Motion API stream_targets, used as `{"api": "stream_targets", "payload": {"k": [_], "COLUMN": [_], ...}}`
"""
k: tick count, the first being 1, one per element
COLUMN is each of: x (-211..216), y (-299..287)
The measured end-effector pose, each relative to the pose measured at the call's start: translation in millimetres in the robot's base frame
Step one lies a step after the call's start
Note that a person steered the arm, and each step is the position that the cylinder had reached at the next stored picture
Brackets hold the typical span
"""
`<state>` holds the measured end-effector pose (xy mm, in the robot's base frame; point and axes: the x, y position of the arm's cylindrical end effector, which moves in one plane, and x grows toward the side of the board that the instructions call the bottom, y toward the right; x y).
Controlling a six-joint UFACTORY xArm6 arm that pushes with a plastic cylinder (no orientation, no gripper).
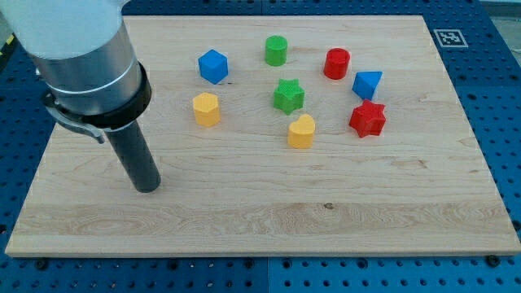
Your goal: Move the red star to the yellow heart
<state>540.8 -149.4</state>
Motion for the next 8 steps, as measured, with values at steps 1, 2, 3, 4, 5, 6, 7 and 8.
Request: {"api": "stream_targets", "payload": {"k": [1, 2, 3, 4, 5, 6, 7, 8], "x": [0.0, -4.8, -7.5, -39.4, -64.6, -64.9, -65.6, -64.3], "y": [0.0, 0.0, 0.0, 8.5, 29.8, 48.9, 62.5, 126.8]}}
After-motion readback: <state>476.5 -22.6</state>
